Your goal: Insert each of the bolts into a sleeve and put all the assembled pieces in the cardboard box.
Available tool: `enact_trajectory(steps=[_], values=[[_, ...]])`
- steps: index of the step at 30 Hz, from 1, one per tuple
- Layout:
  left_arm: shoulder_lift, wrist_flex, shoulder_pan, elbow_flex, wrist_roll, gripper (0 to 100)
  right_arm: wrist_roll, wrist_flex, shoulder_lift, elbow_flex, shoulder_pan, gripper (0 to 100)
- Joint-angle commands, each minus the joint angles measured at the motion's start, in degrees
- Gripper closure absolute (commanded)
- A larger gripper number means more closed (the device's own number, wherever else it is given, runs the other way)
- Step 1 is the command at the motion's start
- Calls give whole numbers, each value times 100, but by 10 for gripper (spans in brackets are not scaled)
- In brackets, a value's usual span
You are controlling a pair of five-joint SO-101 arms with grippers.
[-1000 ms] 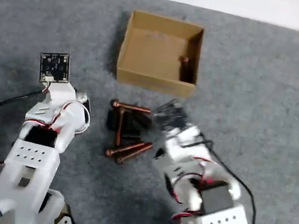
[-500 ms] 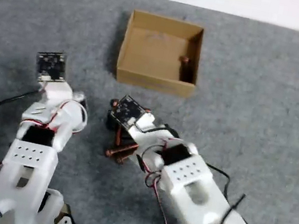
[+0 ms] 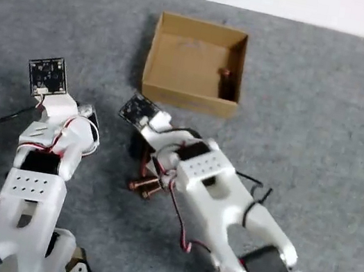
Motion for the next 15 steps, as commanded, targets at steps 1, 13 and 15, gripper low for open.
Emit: enact_trajectory(steps=[1,13,15], values=[[4,18,-48,-295,35,992,79,-127,330,-462,-84,698],[-13,18,-40,-295,35,992,44,-145,752,-479,215,698],[-13,18,-40,-295,35,992,44,-145,848,-479,286,698]])
